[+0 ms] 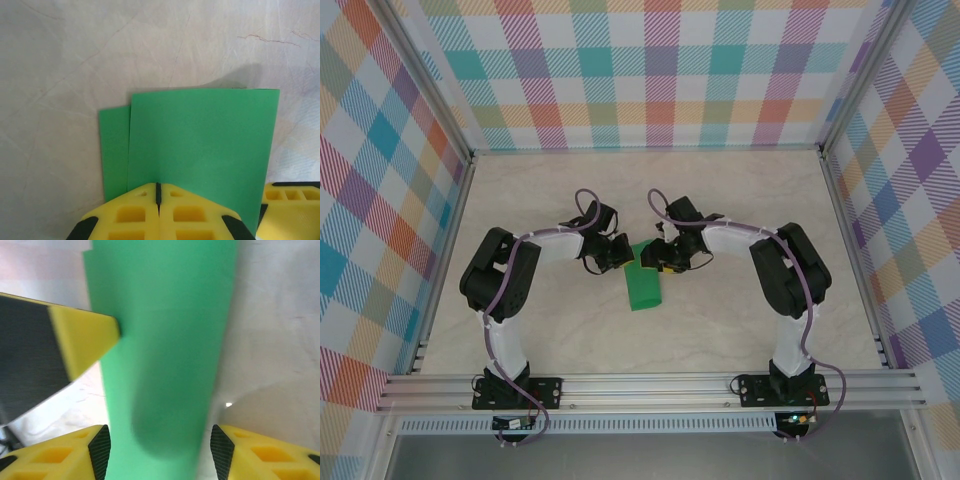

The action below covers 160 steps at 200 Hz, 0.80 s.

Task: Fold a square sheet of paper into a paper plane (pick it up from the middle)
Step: Fold the square sheet of paper in half at the center of the table.

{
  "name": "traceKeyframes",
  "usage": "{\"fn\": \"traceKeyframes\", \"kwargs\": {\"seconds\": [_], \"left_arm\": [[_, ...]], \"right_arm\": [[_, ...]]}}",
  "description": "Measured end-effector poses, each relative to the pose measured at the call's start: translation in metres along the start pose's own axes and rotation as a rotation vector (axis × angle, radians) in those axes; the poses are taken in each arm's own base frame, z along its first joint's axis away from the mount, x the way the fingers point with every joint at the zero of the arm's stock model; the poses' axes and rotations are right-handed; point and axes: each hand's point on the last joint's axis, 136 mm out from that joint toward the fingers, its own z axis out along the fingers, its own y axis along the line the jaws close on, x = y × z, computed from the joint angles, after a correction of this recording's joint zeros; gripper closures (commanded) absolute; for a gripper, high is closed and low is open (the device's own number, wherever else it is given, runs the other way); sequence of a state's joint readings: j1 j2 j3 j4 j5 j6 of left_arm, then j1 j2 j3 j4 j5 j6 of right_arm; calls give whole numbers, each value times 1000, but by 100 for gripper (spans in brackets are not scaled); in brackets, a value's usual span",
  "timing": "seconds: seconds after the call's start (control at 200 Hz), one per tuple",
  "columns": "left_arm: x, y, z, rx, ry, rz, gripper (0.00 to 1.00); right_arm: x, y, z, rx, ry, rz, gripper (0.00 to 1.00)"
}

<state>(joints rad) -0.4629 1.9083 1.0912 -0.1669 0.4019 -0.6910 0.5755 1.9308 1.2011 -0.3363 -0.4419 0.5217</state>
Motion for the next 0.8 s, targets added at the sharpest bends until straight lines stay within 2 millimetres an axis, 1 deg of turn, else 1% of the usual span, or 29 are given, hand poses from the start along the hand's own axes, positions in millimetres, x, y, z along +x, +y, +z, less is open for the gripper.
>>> {"fn": "traceKeyframes", "kwargs": {"seconds": [0.1, 0.22, 0.411, 0.491, 0.641, 0.801], "left_arm": [[0, 0, 0, 0, 0, 1, 100], [0, 0, 0, 0, 0, 1, 100], [0, 0, 0, 0, 0, 1, 100], [0, 0, 0, 0, 0, 1, 100], [0, 0, 0, 0, 1, 1, 100], [1, 0, -1, -4, 4, 0, 100]], "right_arm": [[-1, 6, -2, -44, 7, 21, 48], [-1, 7, -4, -50, 17, 33, 47], [-1, 2, -5, -14, 24, 45, 46], [1, -1, -3, -2, 32, 50, 49], [4, -12, 8, 21, 58, 67, 54], [3, -15, 8, 24, 61, 72, 62]]}}
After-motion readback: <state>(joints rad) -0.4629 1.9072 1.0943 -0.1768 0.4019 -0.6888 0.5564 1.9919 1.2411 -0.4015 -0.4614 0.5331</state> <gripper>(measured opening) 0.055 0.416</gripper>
